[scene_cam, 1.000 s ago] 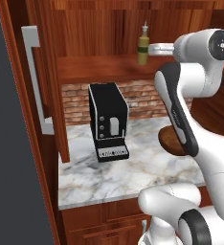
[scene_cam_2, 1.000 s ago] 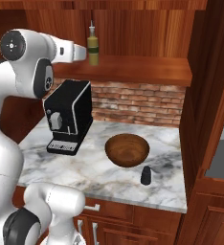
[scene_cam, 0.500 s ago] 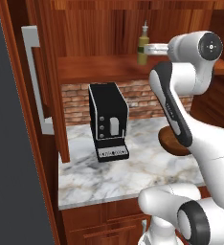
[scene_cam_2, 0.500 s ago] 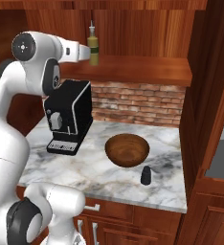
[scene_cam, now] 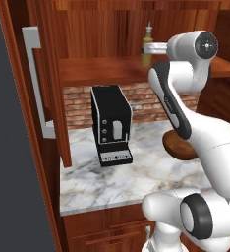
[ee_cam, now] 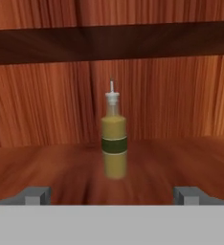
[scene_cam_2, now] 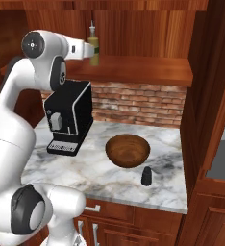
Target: Retrieve the bottle and the shaker from the cabinet and place them next to the mixing bowl on the counter. Then add garlic from the fridge to the mixing bowl.
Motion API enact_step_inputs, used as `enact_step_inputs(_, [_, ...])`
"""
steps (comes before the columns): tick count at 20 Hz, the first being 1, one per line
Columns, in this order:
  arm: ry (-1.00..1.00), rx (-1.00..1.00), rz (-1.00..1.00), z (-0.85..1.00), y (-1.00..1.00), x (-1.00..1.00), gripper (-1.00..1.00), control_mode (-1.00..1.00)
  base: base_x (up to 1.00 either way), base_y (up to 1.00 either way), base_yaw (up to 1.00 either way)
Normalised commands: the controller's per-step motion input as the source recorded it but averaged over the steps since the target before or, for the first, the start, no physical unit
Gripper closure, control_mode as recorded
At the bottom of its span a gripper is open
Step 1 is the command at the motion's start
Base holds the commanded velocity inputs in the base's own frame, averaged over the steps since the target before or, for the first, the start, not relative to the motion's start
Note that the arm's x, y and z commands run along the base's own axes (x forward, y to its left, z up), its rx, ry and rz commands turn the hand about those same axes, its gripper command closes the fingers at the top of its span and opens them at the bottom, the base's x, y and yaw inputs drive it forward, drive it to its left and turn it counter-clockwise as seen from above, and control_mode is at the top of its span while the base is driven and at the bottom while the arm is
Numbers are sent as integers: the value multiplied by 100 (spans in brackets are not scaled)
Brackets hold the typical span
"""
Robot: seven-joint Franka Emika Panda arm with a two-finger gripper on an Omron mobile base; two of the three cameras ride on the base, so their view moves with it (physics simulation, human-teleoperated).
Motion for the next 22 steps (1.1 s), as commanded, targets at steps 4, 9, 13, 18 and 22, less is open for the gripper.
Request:
enact_step_inputs(4, [0, 0, 0, 0, 0, 30, -100, -100, 0, 0, 0])
enact_step_inputs(9, [0, 0, 0, 0, 0, 30, -100, -100, 0, 0, 0])
enact_step_inputs(13, [0, 0, 0, -2, 0, 23, -100, -100, 0, 0, 0])
enact_step_inputs(18, [0, 0, 0, -4, 0, 21, -100, -100, 0, 0, 0])
enact_step_inputs(22, [0, 0, 0, -8, 0, 27, -100, -100, 0, 0, 0])
